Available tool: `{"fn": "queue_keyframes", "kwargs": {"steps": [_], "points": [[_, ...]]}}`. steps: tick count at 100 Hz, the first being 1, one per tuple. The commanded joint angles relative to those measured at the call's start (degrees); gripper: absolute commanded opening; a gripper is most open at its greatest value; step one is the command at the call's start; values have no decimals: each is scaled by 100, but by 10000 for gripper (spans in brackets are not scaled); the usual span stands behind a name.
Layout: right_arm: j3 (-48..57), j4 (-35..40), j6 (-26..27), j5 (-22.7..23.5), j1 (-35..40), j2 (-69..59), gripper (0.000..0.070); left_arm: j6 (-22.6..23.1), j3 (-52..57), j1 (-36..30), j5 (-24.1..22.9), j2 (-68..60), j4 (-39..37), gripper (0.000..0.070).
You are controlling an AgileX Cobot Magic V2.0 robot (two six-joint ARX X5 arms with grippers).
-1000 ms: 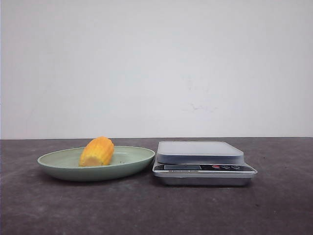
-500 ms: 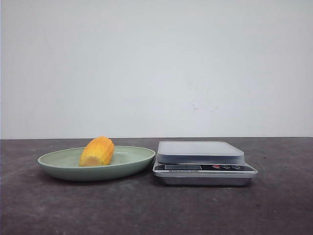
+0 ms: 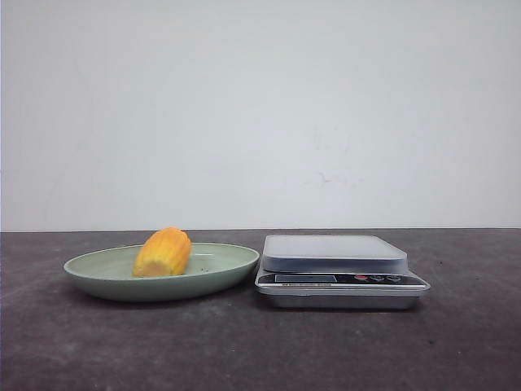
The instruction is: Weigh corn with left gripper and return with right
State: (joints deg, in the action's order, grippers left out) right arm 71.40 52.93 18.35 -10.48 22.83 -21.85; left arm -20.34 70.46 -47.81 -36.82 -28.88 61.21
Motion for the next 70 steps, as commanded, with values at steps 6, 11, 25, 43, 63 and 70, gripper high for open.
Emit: {"fn": "queue_keyframes", "kwargs": {"steps": [6, 11, 25, 43, 63, 70], "points": [[83, -61, 72, -2, 22, -37, 5, 11, -254, 619, -31, 122, -249, 6], [83, -61, 72, -4, 22, -37, 5, 15, -584, 994, -31, 289, -557, 6], [83, -61, 74, -4, 24, -37, 5, 188, -2116, 2065, -48, 1123, -2229, 6], [83, -61, 72, -4, 24, -37, 5, 190, -4190, 2959, 280, 2291, -3722, 6], [83, -61, 74, -4, 22, -37, 5, 216, -5668, 3574, 1370, 2734, -4332, 6], [83, -61, 74, -4, 24, -39, 5, 271, -5976, 3742, 1803, 2754, -4529, 6]]}}
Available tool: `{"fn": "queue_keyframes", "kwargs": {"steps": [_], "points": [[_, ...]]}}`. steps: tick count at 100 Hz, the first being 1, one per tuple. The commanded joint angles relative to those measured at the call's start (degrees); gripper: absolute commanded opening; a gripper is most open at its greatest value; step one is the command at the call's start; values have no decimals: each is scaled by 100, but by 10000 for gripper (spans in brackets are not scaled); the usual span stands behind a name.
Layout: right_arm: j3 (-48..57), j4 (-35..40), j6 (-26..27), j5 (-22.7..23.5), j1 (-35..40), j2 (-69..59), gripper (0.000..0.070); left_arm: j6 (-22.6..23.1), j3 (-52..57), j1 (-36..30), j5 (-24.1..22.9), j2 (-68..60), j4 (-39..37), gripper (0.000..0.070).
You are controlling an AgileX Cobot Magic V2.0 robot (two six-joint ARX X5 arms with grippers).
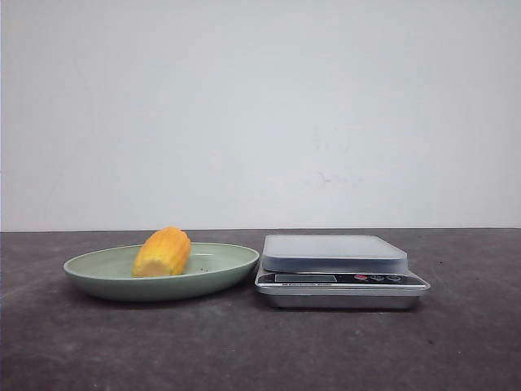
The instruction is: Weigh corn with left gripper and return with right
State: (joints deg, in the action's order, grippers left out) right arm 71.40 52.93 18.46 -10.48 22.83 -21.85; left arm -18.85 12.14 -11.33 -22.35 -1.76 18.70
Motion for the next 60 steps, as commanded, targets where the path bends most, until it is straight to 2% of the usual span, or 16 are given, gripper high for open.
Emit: {"fn": "queue_keyframes", "kwargs": {"steps": [1, 19, 44, 60], "points": [[83, -61, 63, -4, 24, -37, 5, 149, -179, 118, 411, 42, -306, 6], [83, -61, 61, -4, 24, -37, 5, 483, -518, 570, 1209, 42, -487, 6], [83, -61, 61, -4, 24, -37, 5, 597, -826, 837, 1379, 160, -531, 6], [83, -61, 63, -2, 22, -37, 5, 595, -1119, 839, 1685, 157, -780, 6]]}}
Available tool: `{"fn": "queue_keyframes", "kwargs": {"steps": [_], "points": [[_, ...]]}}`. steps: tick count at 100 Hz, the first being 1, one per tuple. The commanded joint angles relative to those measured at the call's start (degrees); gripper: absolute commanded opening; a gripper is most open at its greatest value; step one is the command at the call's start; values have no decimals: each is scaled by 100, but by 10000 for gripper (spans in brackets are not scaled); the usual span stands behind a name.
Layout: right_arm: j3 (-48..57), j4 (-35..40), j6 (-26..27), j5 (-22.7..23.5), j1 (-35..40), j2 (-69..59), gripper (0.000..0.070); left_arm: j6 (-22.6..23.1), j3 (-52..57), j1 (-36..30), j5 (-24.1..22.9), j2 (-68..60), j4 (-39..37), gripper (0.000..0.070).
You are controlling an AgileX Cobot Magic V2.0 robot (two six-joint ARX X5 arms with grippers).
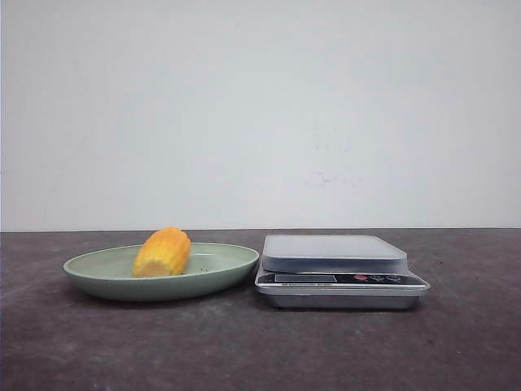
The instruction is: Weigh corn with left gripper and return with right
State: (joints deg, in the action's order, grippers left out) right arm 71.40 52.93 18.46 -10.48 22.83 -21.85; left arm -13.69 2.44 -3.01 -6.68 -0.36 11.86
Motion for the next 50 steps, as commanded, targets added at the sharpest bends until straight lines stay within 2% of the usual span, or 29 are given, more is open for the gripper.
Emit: {"fn": "queue_keyframes", "kwargs": {"steps": [1, 50], "points": [[83, -61, 61, -2, 22, -37, 5, 83, -160, 7, 142, 17, -120, 6], [83, -61, 61, -4, 24, -37, 5, 136, -164, 4, 245, 17, -122, 6]]}}
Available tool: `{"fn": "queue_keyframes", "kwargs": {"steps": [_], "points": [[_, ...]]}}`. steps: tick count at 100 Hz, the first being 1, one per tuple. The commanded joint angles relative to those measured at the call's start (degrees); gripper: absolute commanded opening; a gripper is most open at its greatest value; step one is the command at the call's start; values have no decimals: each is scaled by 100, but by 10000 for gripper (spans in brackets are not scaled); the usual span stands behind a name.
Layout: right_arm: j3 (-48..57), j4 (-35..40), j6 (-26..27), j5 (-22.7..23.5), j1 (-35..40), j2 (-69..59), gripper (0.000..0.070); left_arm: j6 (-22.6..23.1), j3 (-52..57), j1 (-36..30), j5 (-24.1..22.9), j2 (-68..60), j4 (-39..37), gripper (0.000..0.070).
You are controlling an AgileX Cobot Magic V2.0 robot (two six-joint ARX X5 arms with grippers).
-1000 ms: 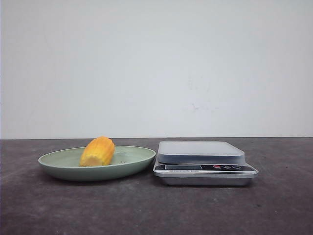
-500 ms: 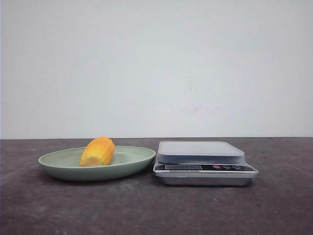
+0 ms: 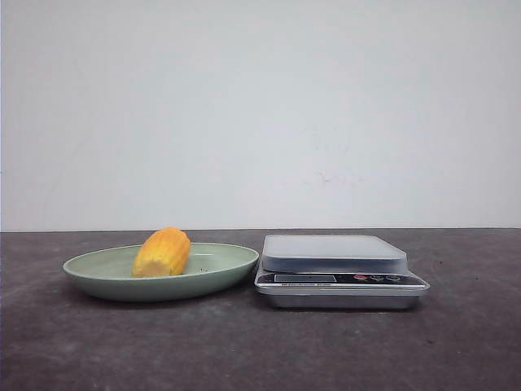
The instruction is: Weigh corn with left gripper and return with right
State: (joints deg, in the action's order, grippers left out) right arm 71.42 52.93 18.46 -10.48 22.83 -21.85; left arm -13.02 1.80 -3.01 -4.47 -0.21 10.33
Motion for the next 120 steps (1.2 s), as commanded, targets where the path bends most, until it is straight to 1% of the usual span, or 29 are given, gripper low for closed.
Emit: {"fn": "queue_keyframes", "kwargs": {"steps": [1, 70, 86, 94, 106, 115, 120], "points": [[81, -61, 61, -4, 24, -37, 5, 68, -101, 4, 22, 2, 31, 6], [81, -68, 61, -4, 22, -37, 5, 68, -101, 4, 22, 2, 31, 6], [92, -57, -114, -13, 33, -37, 5, 68, -101, 4, 22, 2, 31, 6], [33, -76, -428, -4, -111, -37, 5, 68, -101, 4, 22, 2, 31, 6], [-505, -463, -717, 9, -535, 72, 5, 68, -101, 4, 24, 2, 31, 6], [-1331, -1180, -892, 52, -874, 328, 5, 68, -101, 4, 22, 2, 31, 6], [-1886, -1676, -964, 186, -1056, 511, 5, 68, -101, 4, 22, 2, 33, 6]]}}
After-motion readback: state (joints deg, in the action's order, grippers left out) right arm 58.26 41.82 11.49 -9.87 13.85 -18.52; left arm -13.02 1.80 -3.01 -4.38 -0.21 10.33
